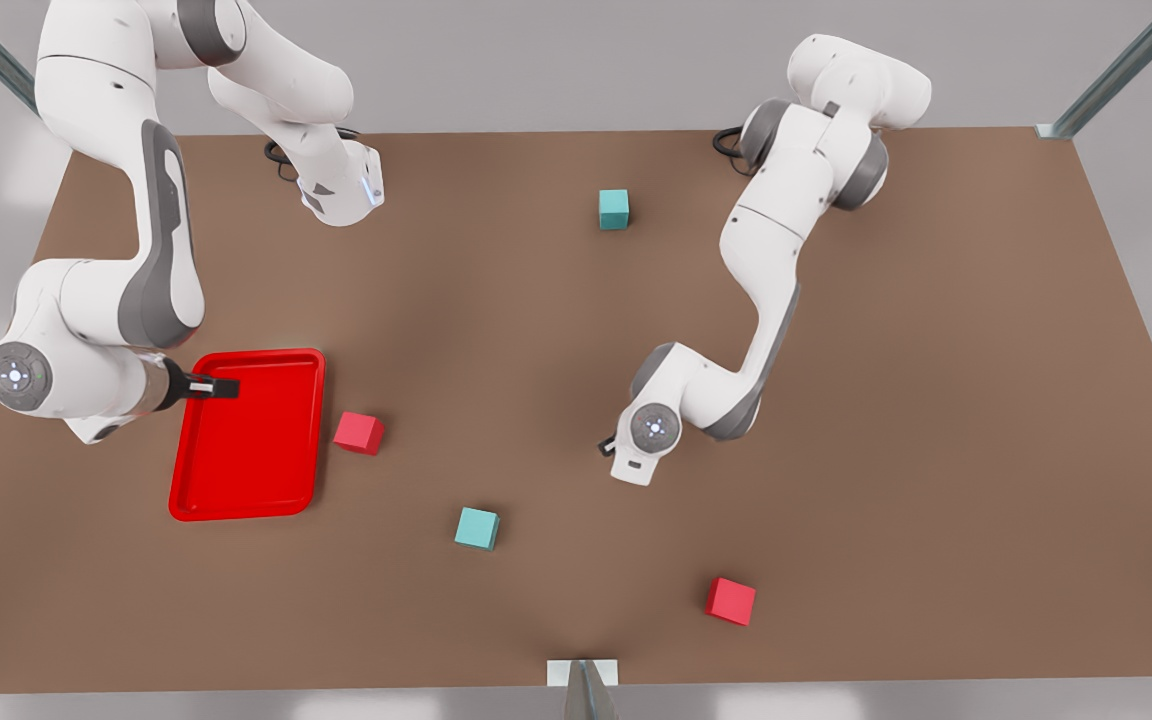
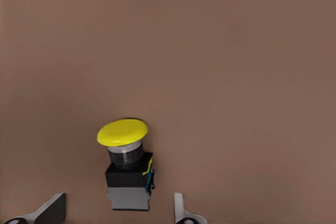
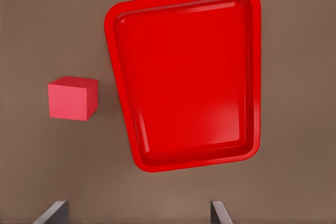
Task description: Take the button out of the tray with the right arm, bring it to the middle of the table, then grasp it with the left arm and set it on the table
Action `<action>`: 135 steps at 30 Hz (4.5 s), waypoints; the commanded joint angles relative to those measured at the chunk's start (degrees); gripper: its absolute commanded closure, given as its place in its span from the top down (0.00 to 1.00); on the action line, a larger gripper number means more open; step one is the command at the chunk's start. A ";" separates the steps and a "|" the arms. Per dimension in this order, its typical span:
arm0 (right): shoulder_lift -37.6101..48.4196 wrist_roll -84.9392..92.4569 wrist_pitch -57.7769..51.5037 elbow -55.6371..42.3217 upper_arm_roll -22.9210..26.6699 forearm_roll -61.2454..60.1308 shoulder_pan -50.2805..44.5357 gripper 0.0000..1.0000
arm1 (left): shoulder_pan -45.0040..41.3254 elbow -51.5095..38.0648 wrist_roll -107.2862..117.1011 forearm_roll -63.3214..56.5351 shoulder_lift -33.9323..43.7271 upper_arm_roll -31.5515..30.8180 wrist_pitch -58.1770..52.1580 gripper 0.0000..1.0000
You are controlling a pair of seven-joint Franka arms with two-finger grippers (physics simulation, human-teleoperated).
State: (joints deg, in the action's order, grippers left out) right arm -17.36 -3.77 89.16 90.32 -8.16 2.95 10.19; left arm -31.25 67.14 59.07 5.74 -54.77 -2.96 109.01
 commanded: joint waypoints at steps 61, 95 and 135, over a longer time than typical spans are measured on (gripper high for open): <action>5.32 3.07 2.60 -2.16 -0.19 -0.49 -0.09 1.00 | -18.23 1.32 81.81 -42.30 -5.87 19.75 14.74 0.45; 3.03 2.89 2.42 -3.39 -0.10 -0.49 0.09 1.00 | -27.02 2.03 69.77 -58.21 -14.93 26.17 -1.52 0.45; 2.42 2.80 1.46 -3.13 -0.10 -0.23 0.53 1.00 | -27.11 11.43 27.18 -38.36 19.96 13.60 -19.62 1.00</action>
State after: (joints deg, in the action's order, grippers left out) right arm -14.97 -0.89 90.64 87.21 -8.25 2.76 10.74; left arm -58.79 78.58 117.70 -39.49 -35.92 10.79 94.15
